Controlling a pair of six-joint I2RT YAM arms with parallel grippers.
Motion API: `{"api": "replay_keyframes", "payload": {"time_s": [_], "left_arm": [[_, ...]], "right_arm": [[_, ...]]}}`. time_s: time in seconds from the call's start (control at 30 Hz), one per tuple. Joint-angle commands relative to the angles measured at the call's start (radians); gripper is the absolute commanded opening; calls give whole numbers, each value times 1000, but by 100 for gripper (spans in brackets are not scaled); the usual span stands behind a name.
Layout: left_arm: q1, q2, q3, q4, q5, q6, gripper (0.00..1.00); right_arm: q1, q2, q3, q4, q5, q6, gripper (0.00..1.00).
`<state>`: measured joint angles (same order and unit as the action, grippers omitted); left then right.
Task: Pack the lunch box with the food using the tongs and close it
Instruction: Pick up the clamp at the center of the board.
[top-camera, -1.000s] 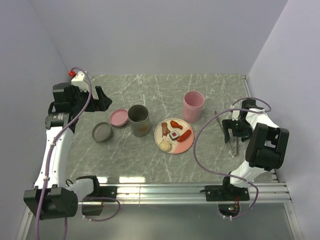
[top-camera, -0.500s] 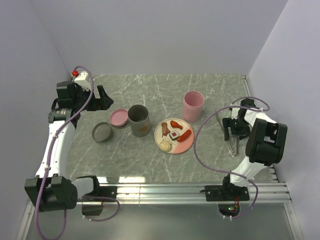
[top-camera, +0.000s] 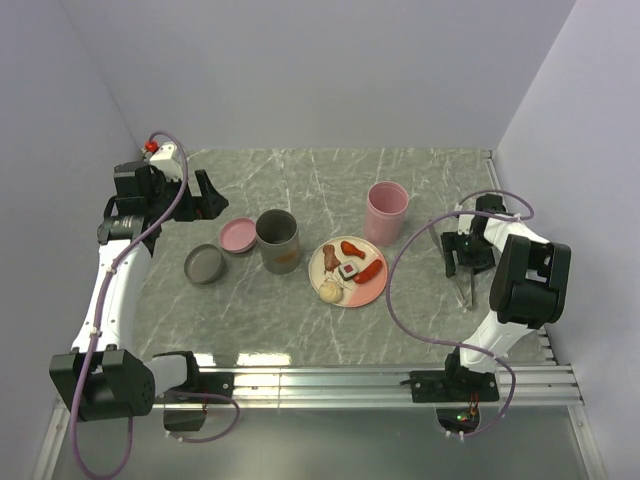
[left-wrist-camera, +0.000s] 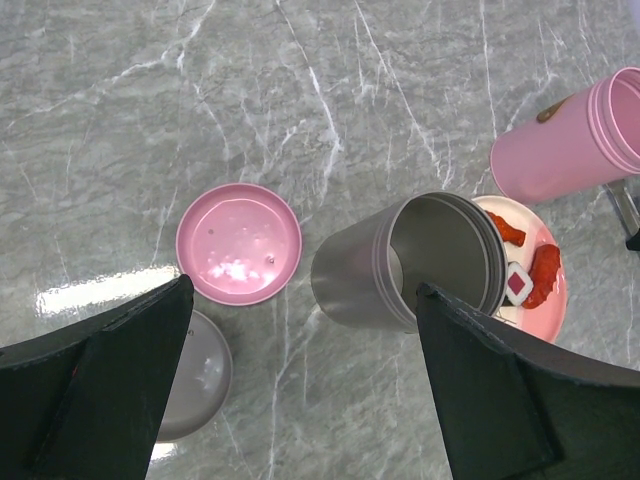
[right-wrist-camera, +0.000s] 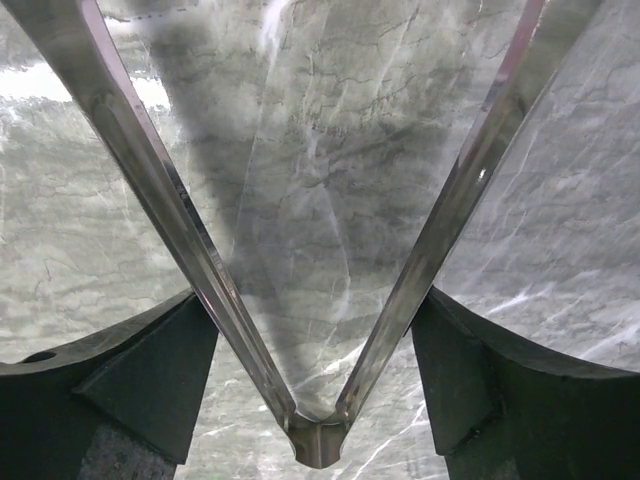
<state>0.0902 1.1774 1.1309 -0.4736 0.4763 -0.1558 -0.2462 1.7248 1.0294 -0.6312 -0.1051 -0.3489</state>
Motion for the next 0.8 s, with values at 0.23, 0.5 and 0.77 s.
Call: {"api": "replay_keyframes", "payload": {"time_s": [0.23, 0.5, 0.77], "left_arm": [[0, -5, -3, 40, 27, -19, 99], [2, -12, 10, 24, 44, -19, 99], [0, -13, 41, -3, 84, -31, 99]], "right_arm": [[4, 27, 58, 1, -41, 30, 82], [2, 27, 78, -21, -71, 45, 73], [-1, -157, 146, -128, -136, 45, 72]]}}
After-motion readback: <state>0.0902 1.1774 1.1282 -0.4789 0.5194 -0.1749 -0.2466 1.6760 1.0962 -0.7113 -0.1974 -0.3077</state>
